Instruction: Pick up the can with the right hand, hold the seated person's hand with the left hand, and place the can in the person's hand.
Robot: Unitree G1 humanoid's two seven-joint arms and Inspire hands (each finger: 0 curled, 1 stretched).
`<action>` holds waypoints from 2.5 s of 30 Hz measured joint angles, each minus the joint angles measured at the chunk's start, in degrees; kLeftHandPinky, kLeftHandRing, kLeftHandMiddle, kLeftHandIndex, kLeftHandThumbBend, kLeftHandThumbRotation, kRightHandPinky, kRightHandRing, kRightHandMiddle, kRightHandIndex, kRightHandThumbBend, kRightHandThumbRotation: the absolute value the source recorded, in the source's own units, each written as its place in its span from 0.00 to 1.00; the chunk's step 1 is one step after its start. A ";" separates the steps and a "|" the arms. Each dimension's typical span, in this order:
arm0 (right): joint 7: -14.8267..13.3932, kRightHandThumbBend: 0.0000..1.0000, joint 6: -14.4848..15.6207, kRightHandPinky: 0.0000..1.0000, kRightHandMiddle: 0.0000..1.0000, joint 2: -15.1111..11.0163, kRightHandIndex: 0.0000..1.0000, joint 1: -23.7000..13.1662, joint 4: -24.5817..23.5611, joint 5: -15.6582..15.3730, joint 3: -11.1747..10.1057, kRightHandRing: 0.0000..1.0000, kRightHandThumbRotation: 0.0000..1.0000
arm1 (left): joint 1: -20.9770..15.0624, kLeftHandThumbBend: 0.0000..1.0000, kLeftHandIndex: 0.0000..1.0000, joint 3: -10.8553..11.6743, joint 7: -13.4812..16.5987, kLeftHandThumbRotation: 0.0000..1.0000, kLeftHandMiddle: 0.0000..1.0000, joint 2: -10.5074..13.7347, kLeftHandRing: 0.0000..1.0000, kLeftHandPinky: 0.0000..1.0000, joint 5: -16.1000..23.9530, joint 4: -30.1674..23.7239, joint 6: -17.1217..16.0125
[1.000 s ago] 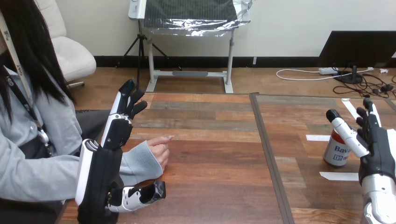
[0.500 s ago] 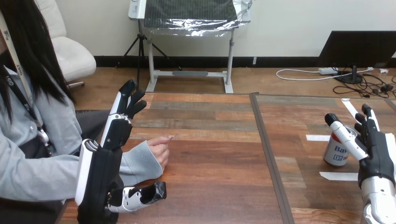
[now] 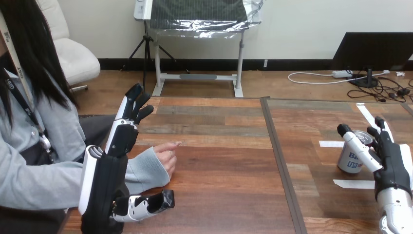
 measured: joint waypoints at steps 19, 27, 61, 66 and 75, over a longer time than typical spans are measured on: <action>-0.58 1.00 2.22 0.91 0.93 -0.51 0.97 0.10 0.98 -0.92 0.98 0.92 0.58 | 0.09 1.00 0.94 -0.17 -0.17 0.74 0.97 0.01 0.94 0.89 -0.82 -0.01 -0.35; -0.60 1.00 2.64 0.91 0.92 -0.50 0.97 0.23 1.04 -1.02 1.04 0.91 0.57 | 0.27 1.00 0.94 -0.64 -0.40 0.74 0.97 0.05 0.94 0.89 -2.14 -0.01 -0.44; -0.96 1.00 3.61 0.86 0.91 -0.49 0.94 0.23 1.04 -1.22 1.65 0.90 0.38 | 1.84 1.00 0.94 -2.45 -1.94 0.73 0.97 1.31 0.95 0.89 -4.89 -0.03 -0.48; -0.65 1.00 3.68 0.85 0.90 -0.39 0.93 0.23 1.04 -0.90 1.31 0.89 0.30 | 1.90 1.00 0.94 -2.51 -2.05 0.72 0.97 1.31 0.95 0.88 -5.05 -0.03 -0.51; -1.48 0.96 4.35 0.79 0.85 -0.14 0.87 0.22 1.04 -0.88 1.03 0.83 0.14 | 1.91 1.00 0.94 -2.82 -2.28 0.73 0.97 1.31 0.95 0.88 -5.42 -0.04 -0.51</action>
